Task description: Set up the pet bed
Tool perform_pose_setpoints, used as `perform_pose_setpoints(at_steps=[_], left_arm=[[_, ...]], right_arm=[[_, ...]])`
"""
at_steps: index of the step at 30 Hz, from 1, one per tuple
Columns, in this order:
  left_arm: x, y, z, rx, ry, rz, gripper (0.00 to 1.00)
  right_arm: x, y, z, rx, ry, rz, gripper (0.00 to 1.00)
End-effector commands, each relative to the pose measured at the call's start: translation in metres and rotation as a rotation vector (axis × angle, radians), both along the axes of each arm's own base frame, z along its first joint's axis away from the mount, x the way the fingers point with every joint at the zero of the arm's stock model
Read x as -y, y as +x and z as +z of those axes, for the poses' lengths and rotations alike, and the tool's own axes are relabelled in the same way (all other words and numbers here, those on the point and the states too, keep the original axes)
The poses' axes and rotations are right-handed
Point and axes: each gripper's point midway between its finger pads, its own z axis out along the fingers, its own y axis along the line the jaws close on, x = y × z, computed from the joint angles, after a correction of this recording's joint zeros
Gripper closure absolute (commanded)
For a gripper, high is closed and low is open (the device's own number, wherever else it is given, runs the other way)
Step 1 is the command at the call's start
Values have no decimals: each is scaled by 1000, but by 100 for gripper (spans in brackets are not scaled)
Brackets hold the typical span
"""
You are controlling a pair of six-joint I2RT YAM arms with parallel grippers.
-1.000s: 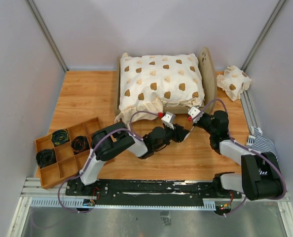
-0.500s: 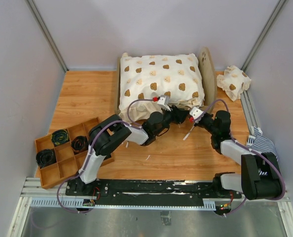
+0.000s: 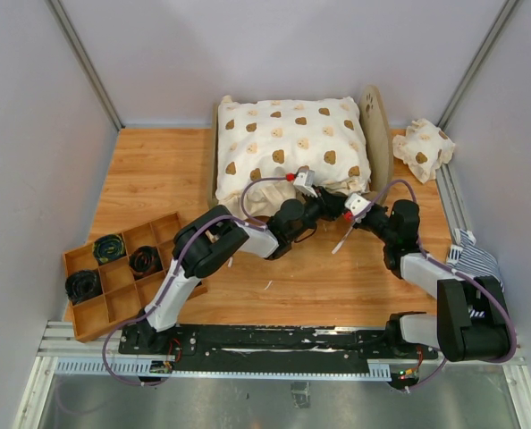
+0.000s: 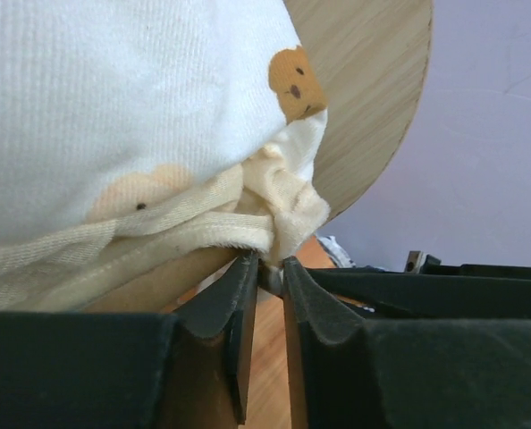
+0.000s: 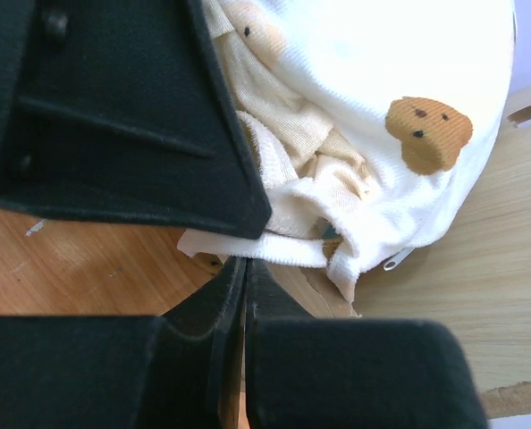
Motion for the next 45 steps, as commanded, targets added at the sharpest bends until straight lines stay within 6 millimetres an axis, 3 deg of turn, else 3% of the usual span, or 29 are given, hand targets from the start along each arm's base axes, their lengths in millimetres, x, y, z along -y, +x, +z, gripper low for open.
perform_pose_setpoints(at_steps=[1,3,8,10,11,15,18,23,25,29,37,45], left_arm=[[-1,8,3,3,-15,26,92],[-1,9,5,7,-15,27,99],[-2,10,11,20,-26,38,100],[-1,10,13,19,-34,34,100],[-1,10,14,17,-36,32,100],[1,10,14,14,-39,28,100],[4,10,18,22,-40,23,100],[5,7,22,16,-51,18,100],[6,4,25,26,-44,15,100],[6,-5,29,53,-15,8,100],[-1,-14,42,162,122,27,100],[-1,-14,36,168,144,24,100]], right_arm=[[3,1,7,42,8,2,100],[4,0,6,39,21,-12,100],[8,0,13,5,87,-68,90],[9,-4,14,-64,140,-98,66],[6,-8,13,-118,170,-101,62],[-7,-32,8,-338,315,-106,64],[0,-47,5,-482,482,-272,59],[24,-52,14,-589,837,-638,54],[35,-55,5,-619,918,-770,56],[40,-50,-23,-616,1024,-842,56],[15,-24,-59,-703,1088,-746,51],[7,-1,-90,-766,1150,-760,54]])
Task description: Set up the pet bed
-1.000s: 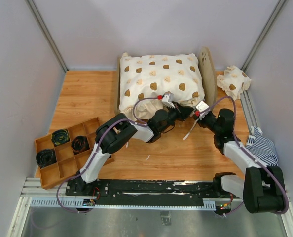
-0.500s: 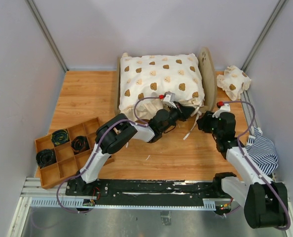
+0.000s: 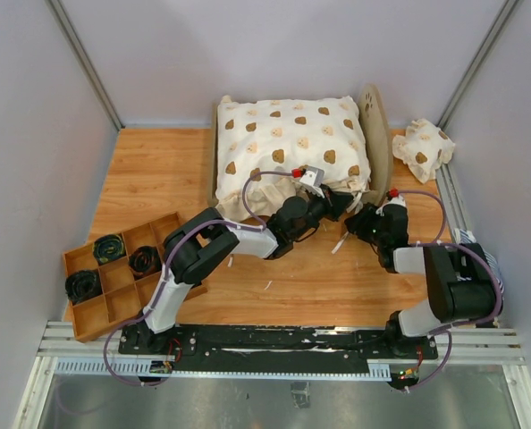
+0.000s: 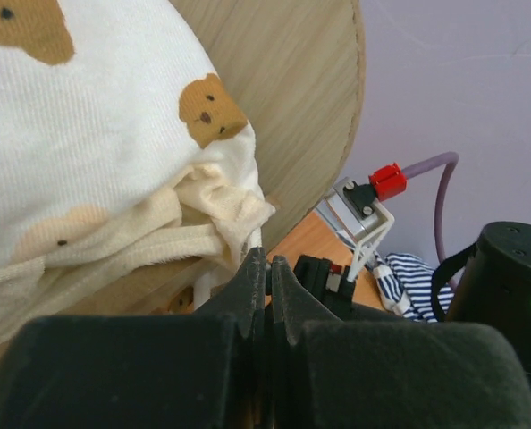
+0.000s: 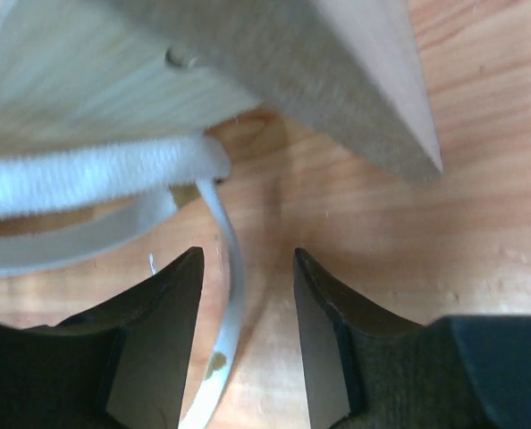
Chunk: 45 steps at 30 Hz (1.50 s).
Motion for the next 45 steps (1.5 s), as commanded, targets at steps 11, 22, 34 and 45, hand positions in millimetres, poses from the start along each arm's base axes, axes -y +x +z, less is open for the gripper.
perform_pose_setpoints(at_steps=[11,22,34,45], left_arm=[[12,6,59,128,6,13,100],[16,11,159,351,-33,73,100],[7,36,209,414,-43,179,100],[-12,64,237,461,-7,293,100]], right_arm=[[17,15,12,154,19,-99,100],[64,20,18,105,-62,-287,100],[93,23,-3,-23,35,-423,100],[80,16,-38,-121,147,-420,100]])
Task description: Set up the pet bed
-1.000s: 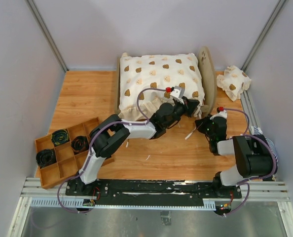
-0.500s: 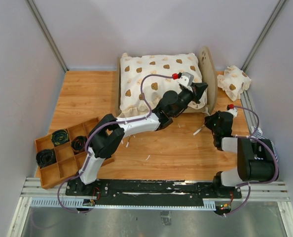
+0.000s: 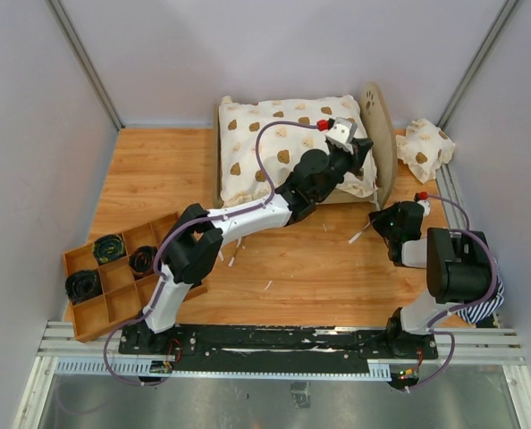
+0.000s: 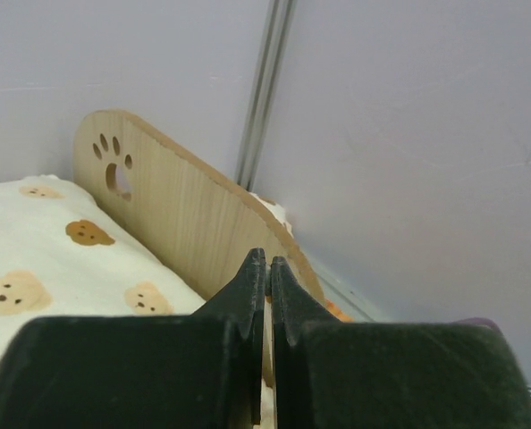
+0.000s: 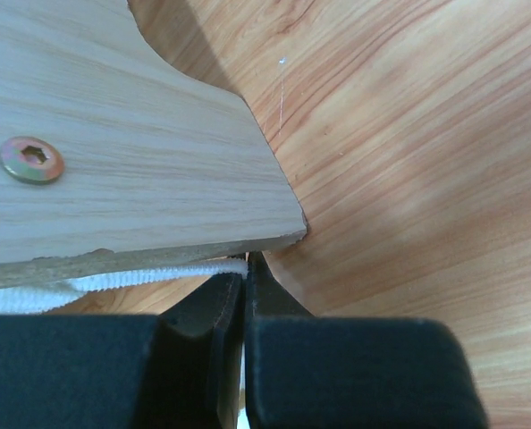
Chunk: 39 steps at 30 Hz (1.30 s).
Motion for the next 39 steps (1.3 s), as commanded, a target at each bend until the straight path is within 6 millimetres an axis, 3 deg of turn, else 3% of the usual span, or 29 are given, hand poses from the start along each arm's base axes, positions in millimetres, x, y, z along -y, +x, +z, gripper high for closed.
perform_pose_setpoints(at_steps=[1,5,9,12,13,14,19,22,27,29,33,39], left_arm=[[-32,11,85,151,-153,102,100],[-34,7,97,145,-193,66,100],[-15,-25,86,108,-202,-92,100],[9,-65,53,76,-148,-221,100],[18,-86,42,85,-129,-281,98],[25,-103,19,68,-90,-319,94],[38,-160,-52,26,47,-437,56],[29,-173,-74,-27,75,-460,48],[-6,-178,-88,-28,142,-404,38],[-23,-175,-94,-39,186,-352,36],[-61,-149,-114,-120,345,-153,32],[-128,-111,-125,-272,426,11,31]], right_arm=[[12,-20,-35,-136,30,-71,100],[13,-20,-35,-154,26,-74,100],[12,-13,-25,-122,15,-46,100],[11,-10,-10,-105,2,-28,99],[12,-9,-5,-104,-3,-27,95],[13,-9,0,-111,-10,-22,91],[27,-30,11,-267,-115,7,71],[39,-41,29,-303,-187,7,60],[53,-51,74,-302,-271,-16,56],[48,-50,96,-260,-280,18,56],[19,-44,132,-94,-231,140,56],[-27,-44,154,58,-317,296,56]])
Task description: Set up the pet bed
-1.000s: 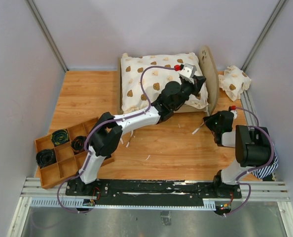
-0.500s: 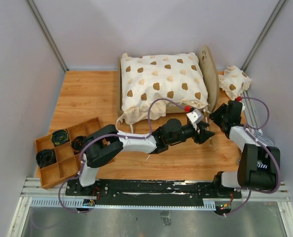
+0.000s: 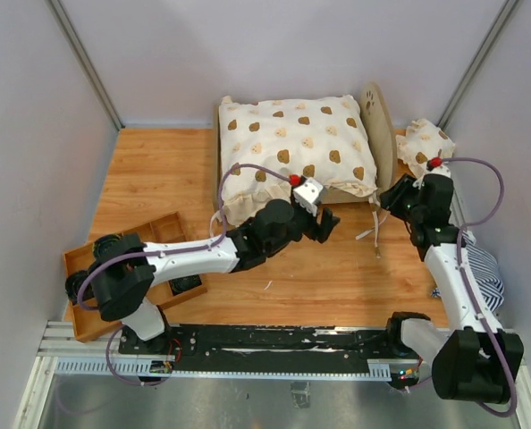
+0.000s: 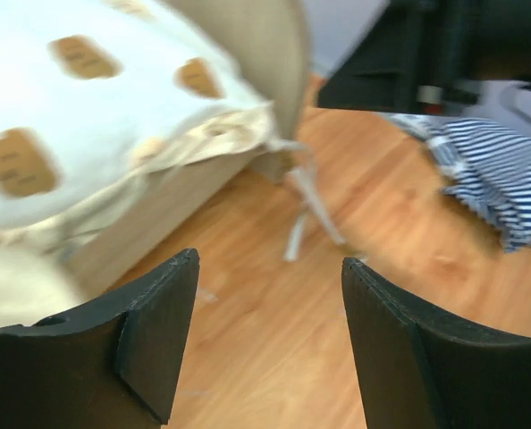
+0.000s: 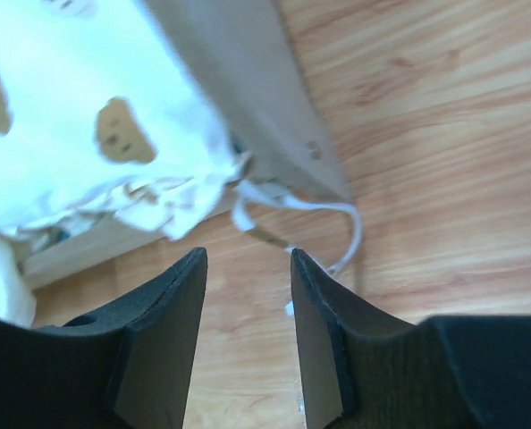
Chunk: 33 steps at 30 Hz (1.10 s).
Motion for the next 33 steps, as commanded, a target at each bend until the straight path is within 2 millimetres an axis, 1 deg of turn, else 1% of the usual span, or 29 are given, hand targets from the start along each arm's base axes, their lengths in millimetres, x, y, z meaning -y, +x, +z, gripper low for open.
perform_pose_setpoints(at_steps=[1,3,5,6,9,11,14,18,20,23,27,29,30,31,33], left_arm=[[-65,39,-20,-88,124,194,31],[-88,48,-21,-99,139,247,31],[-110,55,-21,-114,145,293,31],[-118,57,-22,-129,135,305,31],[-132,57,-28,-165,106,299,32],[-138,56,-32,-171,100,300,33],[-136,50,-36,-168,78,265,35],[-124,47,-37,-144,42,203,35],[-119,51,-37,-130,37,198,34],[-113,62,-41,-123,58,217,34],[-108,73,-53,-145,72,252,33],[-106,78,-60,-156,83,268,33],[-106,81,-64,-160,89,279,33],[-106,83,-67,-161,97,291,33],[-109,89,-72,-156,115,324,36]], right_arm=[[-48,-3,6,70,-92,198,56],[-59,-3,7,67,-140,221,56],[-60,-3,5,39,-118,173,56],[-59,-3,3,29,-99,140,56],[-63,3,3,55,-31,65,57],[-65,6,3,55,52,-3,57],[-69,12,3,66,168,-87,58],[-70,20,0,60,252,-167,58],[-69,25,-2,56,267,-201,58],[-72,31,-7,42,293,-213,60],[-72,29,-23,-12,314,-267,62],[-72,30,-27,-3,322,-275,66],[-71,31,-28,3,320,-275,70],[-71,31,-28,8,312,-272,75],[-69,32,-25,22,277,-257,90]])
